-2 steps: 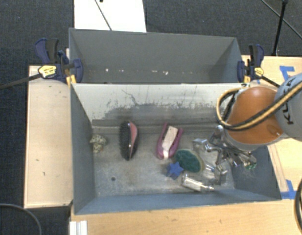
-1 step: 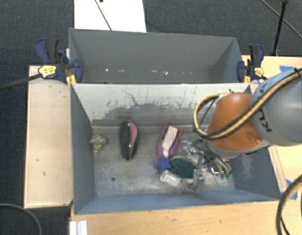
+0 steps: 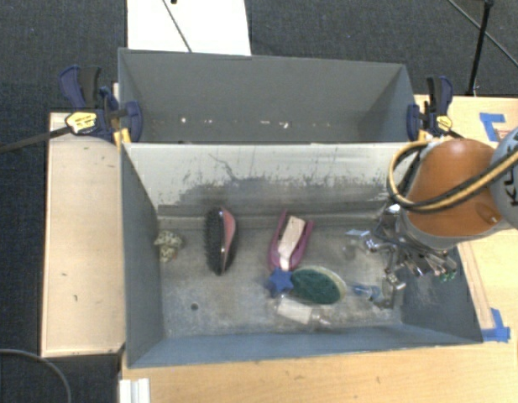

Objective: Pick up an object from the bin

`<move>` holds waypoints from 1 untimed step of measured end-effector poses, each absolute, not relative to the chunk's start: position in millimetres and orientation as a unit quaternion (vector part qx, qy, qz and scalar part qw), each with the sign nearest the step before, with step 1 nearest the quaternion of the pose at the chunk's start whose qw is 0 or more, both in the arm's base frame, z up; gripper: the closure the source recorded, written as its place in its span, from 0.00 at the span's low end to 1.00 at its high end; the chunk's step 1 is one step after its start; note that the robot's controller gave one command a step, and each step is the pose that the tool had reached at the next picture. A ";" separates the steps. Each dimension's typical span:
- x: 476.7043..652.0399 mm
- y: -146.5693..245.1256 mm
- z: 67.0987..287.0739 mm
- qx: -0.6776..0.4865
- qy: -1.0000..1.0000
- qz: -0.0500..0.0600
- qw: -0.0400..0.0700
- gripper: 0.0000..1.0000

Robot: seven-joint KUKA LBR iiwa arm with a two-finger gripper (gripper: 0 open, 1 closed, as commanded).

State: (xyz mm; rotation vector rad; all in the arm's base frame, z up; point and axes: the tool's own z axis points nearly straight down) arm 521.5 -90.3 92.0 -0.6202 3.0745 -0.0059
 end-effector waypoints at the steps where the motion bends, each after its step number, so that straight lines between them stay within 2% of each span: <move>1: 495.7 -31.3 70.2 -0.196 0.981 0.002 0.000 0.00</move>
Offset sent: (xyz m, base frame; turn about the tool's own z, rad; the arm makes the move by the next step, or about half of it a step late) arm -0.0249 0.0545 -0.0207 0.0084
